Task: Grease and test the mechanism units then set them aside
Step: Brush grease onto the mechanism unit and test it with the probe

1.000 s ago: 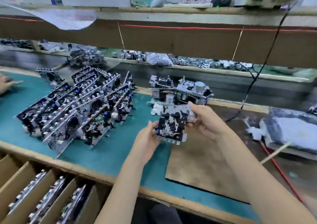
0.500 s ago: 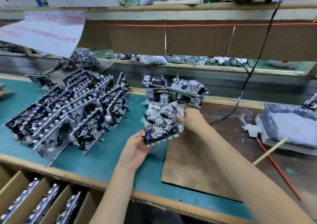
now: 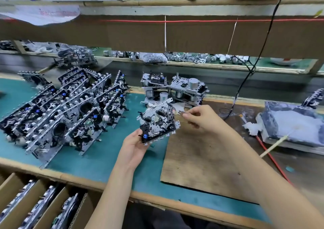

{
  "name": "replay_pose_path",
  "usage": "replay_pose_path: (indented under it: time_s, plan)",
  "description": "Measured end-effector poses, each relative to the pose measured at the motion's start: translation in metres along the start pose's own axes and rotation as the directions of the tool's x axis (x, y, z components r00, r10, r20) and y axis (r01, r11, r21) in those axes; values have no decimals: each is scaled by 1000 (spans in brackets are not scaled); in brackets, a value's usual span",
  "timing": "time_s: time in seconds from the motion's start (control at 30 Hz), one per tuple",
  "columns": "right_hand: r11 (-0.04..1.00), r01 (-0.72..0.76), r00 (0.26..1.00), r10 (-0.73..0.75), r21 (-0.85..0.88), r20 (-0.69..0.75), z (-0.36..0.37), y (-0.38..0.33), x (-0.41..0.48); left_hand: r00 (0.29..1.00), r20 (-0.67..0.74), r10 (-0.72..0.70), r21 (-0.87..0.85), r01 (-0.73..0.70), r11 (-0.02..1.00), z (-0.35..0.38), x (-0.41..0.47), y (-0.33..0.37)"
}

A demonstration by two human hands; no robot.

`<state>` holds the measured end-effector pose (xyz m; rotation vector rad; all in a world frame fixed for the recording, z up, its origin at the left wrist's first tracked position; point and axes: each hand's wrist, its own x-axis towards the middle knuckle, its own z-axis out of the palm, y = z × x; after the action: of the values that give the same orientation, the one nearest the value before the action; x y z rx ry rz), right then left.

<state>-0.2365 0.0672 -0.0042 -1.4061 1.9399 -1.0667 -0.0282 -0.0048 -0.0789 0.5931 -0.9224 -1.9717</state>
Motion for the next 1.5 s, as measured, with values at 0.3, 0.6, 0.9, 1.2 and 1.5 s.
replay_pose_path:
  time_s: [0.3, 0.6, 0.9, 1.2, 1.5]
  plan:
    - [994, 57, 998, -55, -90, 20, -13, -9, -7, 999, 21, 26, 47, -27, 999, 5, -4, 2]
    - [987, 143, 989, -139, -72, 56, -13, -10, -7, 1000, -4, -1, 22, 1, 1000, 4, -4, 2]
    - [990, 106, 990, -96, -91, 106, -15, -8, -3, 1000, -9, -9, 18, 10, 1000, 2, -2, 0]
    - [998, 33, 990, -25, -61, 135, -17, -9, -4, 1000, -1, 1, 34, -1, 999, 1, 0, 0]
    - [991, -8, 980, 34, -137, 194, -22, -14, -3, 1000, -3, 14, 33, -14, 999, 0, -2, 1]
